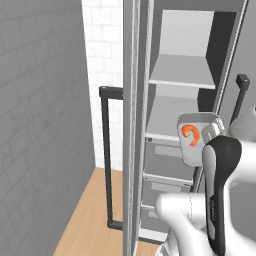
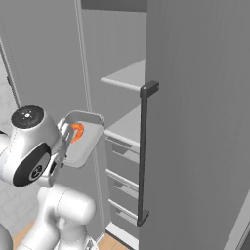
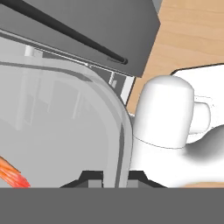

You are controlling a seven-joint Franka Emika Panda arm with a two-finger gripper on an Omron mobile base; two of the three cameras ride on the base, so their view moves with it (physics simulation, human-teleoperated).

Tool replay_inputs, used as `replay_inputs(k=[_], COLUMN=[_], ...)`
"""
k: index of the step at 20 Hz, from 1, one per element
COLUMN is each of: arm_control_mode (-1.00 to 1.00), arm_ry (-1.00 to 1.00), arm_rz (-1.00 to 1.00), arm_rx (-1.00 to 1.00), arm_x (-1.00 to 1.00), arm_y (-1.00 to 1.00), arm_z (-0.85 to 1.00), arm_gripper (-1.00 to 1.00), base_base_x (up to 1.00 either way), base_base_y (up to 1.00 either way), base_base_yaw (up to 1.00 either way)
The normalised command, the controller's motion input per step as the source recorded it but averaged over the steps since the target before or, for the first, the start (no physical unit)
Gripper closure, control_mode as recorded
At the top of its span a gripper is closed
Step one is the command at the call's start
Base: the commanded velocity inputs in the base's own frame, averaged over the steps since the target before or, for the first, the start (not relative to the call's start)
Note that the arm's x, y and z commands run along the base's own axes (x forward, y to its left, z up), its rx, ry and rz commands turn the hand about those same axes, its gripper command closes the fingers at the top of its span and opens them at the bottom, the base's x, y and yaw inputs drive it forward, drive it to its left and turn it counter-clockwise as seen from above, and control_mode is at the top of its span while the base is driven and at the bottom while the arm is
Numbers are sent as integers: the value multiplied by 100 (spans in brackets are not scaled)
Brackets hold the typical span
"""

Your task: Take the meat container that has the shrimp and place it on the second highest rack of the freezer. Then take the vegetable container that has the tomato and lime and place it on the highest rack of the freezer.

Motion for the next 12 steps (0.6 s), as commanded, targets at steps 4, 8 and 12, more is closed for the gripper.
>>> replay_inputs(k=[4, 8, 12], arm_control_mode=[-100, -100, -100], arm_ry=[0, 0, 0], arm_rz=[-25, -7, 0], arm_rx=[0, 4, 9], arm_x=[25, 47, 41], arm_y=[19, -24, -51], arm_z=[0, 0, 0], arm_gripper=[100, 100, 100], base_base_x=[0, 0, 0], base_base_y=[0, 0, 0], base_base_yaw=[0, 0, 0])
